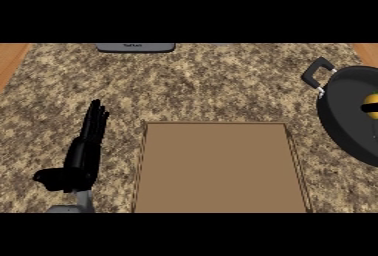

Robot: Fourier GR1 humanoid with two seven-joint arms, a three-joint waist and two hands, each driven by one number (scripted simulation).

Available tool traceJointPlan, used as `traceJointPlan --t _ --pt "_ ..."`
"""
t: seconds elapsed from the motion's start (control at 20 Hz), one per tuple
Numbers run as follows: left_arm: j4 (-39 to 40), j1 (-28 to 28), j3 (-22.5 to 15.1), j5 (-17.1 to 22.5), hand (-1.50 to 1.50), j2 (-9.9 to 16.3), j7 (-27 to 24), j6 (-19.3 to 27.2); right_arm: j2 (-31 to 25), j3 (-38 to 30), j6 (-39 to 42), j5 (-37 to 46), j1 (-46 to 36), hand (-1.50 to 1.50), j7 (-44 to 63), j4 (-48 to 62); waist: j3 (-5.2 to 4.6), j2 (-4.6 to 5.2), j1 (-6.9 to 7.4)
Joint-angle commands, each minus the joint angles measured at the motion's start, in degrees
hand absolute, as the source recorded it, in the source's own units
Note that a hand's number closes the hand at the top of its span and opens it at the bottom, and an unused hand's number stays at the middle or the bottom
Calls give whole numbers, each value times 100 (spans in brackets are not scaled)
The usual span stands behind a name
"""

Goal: Pick the lemon from the tray and place it in the pot

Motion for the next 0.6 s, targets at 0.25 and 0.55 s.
traceJointPlan --t 0.25,0.55 --pt "-39 271 130 141 0 94 -116 -146 517 -427 -2148 -1487 426 -150 -1679 -1563 -3 -50 -97" --pt "-94 325 -88 -90 0 -108 -152 26 845 -496 -2242 -2628 1120 -150 -2079 -2671 -10 -36 -74"
